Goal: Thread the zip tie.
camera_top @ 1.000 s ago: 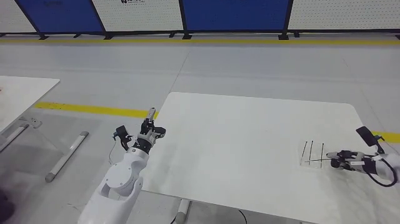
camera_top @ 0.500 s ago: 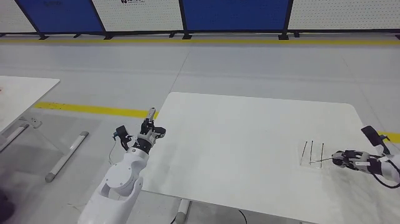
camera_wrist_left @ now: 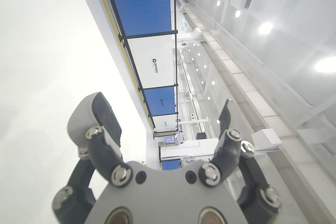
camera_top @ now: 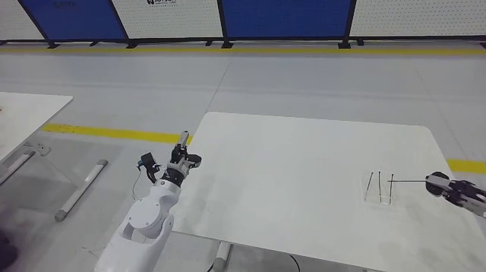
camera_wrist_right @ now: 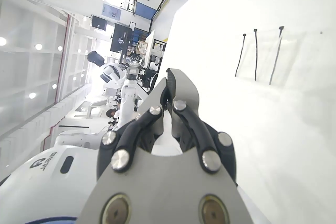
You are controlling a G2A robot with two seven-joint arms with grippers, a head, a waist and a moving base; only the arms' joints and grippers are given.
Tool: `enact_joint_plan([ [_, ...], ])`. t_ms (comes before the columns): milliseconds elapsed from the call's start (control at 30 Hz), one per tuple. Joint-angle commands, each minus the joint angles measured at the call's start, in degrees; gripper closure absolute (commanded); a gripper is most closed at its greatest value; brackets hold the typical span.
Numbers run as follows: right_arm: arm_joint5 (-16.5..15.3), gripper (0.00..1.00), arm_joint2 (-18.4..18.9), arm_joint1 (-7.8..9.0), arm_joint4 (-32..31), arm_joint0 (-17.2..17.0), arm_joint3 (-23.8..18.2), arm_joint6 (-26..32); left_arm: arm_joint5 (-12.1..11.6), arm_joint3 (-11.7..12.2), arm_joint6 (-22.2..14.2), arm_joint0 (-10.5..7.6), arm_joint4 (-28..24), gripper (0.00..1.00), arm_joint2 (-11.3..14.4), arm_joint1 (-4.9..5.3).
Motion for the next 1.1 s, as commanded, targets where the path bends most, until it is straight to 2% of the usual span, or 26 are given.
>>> enact_joint_plan([
  [0, 0.0, 1.00, -0.1, 0.00, -0.1, 0.1, 0.1, -0.1, 0.0, 0.0, 0.0, 0.00, 0.0, 0.00, 0.0, 0.00],
  [200, 0.1, 1.00, -0.8, -0.23, 0.8, -0.6, 0.1, -1.6, 0.0, 0.0, 0.0, 0.00, 0.0, 0.00, 0.0, 0.00],
  [333, -3.9, 1.00, -3.7, -1.29, 7.1, -1.3, -0.5, -6.4, 0.0, 0.0, 0.0, 0.00, 0.0, 0.00, 0.0, 0.00],
  [367, -5.7, 1.00, -5.0, -1.70, 9.8, -1.2, -1.6, -7.3, 0.0, 0.0, 0.0, 0.00, 0.0, 0.00, 0.0, 0.00],
  [433, -7.9, 1.00, -6.5, -2.12, 10.6, -0.8, -2.9, -9.5, 0.0, 0.0, 0.0, 0.00, 0.0, 0.00, 0.0, 0.00],
  [467, -8.9, 1.00, -8.4, -2.50, 12.3, -0.4, -4.6, -9.7, 0.0, 0.0, 0.0, 0.00, 0.0, 0.00, 0.0, 0.00],
  [533, -9.2, 1.00, -10.8, -2.83, 11.5, 0.5, -5.9, -10.4, 0.0, 0.0, 0.0, 0.00, 0.0, 0.00, 0.0, 0.00],
  [600, -7.4, 1.00, -15.0, -3.22, 8.7, 2.4, -6.8, -9.9, 0.0, 0.0, 0.0, 0.00, 0.0, 0.00, 0.0, 0.00],
  [633, -7.1, 1.00, -15.5, -3.28, 8.5, 2.8, -6.6, -9.9, 0.0, 0.0, 0.0, 0.00, 0.0, 0.00, 0.0, 0.00],
  [900, -7.1, 1.00, -15.5, -3.28, 8.5, 2.8, -6.6, -9.9, 0.0, 0.0, 0.0, 0.00, 0.0, 0.00, 0.0, 0.00],
  [967, -7.0, 1.00, -15.6, -3.33, 8.8, 2.5, -6.5, -10.6, -0.1, 0.1, -0.3, -0.50, 0.7, 0.00, -0.1, -0.01],
  [1067, -7.7, 1.00, -16.5, -3.63, 9.7, 1.6, -6.4, -12.4, 1.1, -1.3, -2.6, -1.60, 1.1, 0.00, 0.5, 0.00],
])
